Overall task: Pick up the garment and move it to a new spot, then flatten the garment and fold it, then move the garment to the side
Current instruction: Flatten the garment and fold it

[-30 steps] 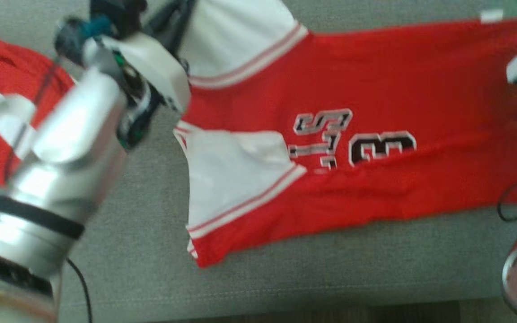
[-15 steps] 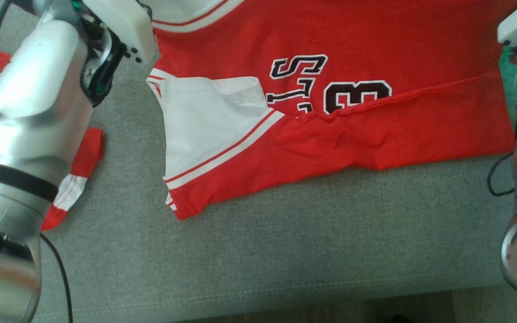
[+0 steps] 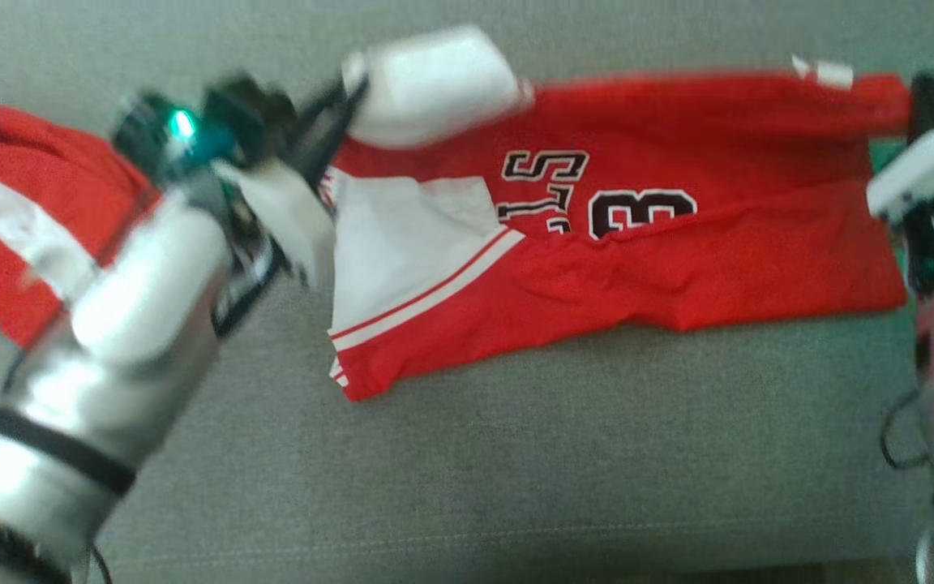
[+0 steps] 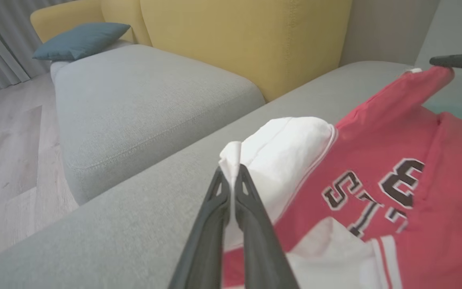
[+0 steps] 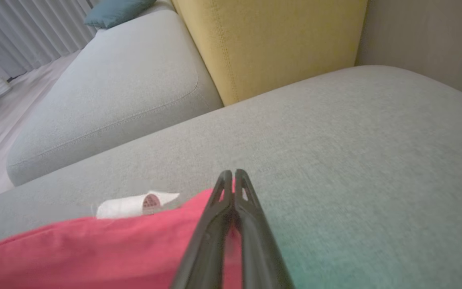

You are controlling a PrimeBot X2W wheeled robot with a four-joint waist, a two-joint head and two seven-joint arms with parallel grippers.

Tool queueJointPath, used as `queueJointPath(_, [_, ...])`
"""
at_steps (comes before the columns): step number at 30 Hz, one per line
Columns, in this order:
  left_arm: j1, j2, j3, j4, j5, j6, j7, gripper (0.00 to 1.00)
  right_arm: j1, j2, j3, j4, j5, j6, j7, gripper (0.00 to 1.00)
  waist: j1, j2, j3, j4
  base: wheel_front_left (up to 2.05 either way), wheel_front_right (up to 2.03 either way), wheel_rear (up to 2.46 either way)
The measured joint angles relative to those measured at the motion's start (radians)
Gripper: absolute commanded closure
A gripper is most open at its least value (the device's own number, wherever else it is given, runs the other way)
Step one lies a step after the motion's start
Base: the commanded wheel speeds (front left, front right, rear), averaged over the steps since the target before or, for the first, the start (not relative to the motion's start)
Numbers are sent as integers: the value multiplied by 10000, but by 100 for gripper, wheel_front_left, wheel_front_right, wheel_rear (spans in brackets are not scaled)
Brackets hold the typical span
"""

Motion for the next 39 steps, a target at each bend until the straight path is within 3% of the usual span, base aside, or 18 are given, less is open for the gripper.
queueJointPath(9, [2038,686,-619,-2334,-265,581,1003,100,2065,-811,777,-1409,1390,0,1707,100,0,0,-970,280,0,0,0])
queueJointPath(17, [2917,1160,-880,-3517,-470,1034,1540,100,3532,-1030,880,-2947,1994,0,3300,100,0,0,-1395,277,0,0,0])
queueJointPath(21, [3256,1231,-821,-3641,-1241,955,2040,100,4130,-1116,930,-3636,2077,0,3927,100,-1,0,-1490,180,0,0,0])
queueJointPath(28, [3583,1519,-1041,-3538,-1250,890,2546,100,4698,-1076,1091,-4259,1983,0,4495,100,0,0,-1503,-39,0,0,0])
queueJointPath(29, [3585,1524,-1076,-3499,-1156,989,2506,68,4733,-1072,1091,-4272,1916,0,4510,0,0,0,-1505,-66,0,0,0])
queueJointPath(30, [3583,1523,-1074,-3463,-1070,1101,2435,0,4780,-1068,1093,-4339,1875,0,4510,0,0,0,-1510,-88,0,0,0])
queueJointPath(34, [3800,1471,-882,-3170,-1070,1618,1866,0,4921,-922,821,-4704,1810,0,4330,0,0,0,-1691,-179,0,0,0])
queueJointPath(39, [4151,1189,27,-2581,-1093,2876,408,0,5103,-1081,1616,-5862,1785,0,2523,0,-1,0,-1996,-220,0,0,0])
